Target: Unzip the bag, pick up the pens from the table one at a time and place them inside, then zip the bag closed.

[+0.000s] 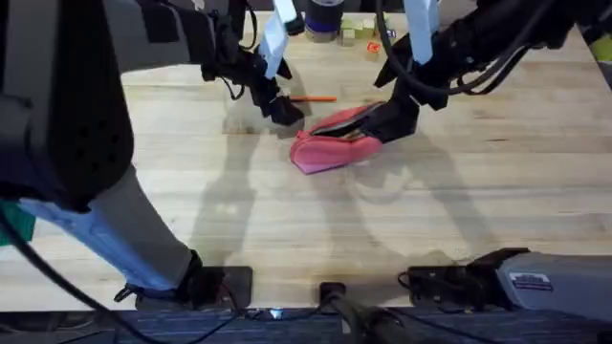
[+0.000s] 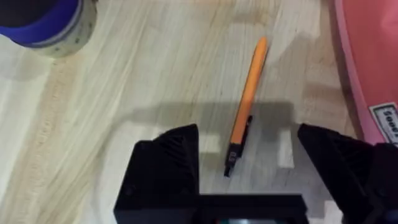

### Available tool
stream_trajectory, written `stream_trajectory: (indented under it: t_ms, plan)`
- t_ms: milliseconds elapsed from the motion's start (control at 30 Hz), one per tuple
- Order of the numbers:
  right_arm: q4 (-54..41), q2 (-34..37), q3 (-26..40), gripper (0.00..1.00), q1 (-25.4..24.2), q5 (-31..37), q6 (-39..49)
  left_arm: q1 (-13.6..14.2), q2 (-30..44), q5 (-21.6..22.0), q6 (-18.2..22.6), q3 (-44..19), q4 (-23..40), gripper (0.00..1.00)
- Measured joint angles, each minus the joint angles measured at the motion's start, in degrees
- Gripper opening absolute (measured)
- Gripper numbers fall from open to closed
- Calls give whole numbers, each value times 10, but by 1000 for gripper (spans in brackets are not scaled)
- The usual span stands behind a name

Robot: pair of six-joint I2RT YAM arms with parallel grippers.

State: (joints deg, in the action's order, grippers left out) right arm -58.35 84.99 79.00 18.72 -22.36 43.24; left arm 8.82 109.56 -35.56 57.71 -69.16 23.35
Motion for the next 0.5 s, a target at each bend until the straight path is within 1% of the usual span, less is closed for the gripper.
stream_trajectory:
  t_ms: [167,433,500]
  plan:
    - [0,0,0,996,0,0,0,0,21,4,-2,0,5,991]
    - [0,0,0,996,0,0,0,-1,27,1,-7,-8,33,997]
    - [0,0,0,996,0,0,0,-2,27,0,-8,-9,35,950]
